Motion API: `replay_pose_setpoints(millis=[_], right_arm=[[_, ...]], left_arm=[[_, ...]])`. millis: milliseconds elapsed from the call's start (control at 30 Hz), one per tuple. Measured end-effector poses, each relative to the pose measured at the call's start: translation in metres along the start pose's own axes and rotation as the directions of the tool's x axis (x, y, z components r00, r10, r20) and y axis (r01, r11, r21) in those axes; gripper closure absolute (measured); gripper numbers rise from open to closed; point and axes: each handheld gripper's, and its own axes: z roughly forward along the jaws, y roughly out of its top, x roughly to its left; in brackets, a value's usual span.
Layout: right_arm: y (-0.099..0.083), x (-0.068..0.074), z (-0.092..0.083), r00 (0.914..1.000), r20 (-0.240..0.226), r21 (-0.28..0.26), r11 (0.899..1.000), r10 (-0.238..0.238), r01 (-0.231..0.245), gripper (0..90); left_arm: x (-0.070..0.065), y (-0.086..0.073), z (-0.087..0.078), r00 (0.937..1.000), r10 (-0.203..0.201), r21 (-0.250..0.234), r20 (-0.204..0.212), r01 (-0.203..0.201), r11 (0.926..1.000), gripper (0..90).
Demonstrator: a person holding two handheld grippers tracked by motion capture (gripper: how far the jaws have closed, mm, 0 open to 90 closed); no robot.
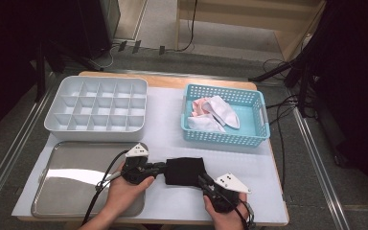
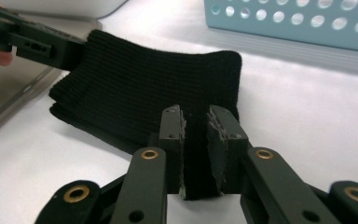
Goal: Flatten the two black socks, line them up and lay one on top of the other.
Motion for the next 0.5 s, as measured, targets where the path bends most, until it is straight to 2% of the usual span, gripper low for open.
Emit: replay_pose_setpoints(millis=[100,267,367,500], right_arm=[[-0.002,-0.003,-0.005,0.9998,-0.005,-0.026,0.999,0.021,-0.021,76.2],[-0.001,-0.007,-0.012,0.999,0.007,-0.083,0.996,0.045,-0.044,77.8],[-0.001,-0.007,-0.01,0.9988,0.005,-0.076,0.996,0.048,-0.048,77.9],[-0.002,-0.005,-0.005,0.999,0.001,-0.054,0.998,0.044,-0.044,78.1]], left_arm=[[-0.001,0.001,-0.006,0.9998,-0.006,-0.004,0.016,0.006,1.0,73.7],[-0.005,0.0,-0.018,0.9998,-0.01,-0.03,0.016,0.011,0.9995,68.6],[-0.007,-0.005,-0.019,0.9991,-0.018,-0.025,0.038,0.019,0.9995,63.8],[-0.011,-0.008,-0.014,0.998,-0.027,0.019,0.057,0.026,0.9995,56.6]])
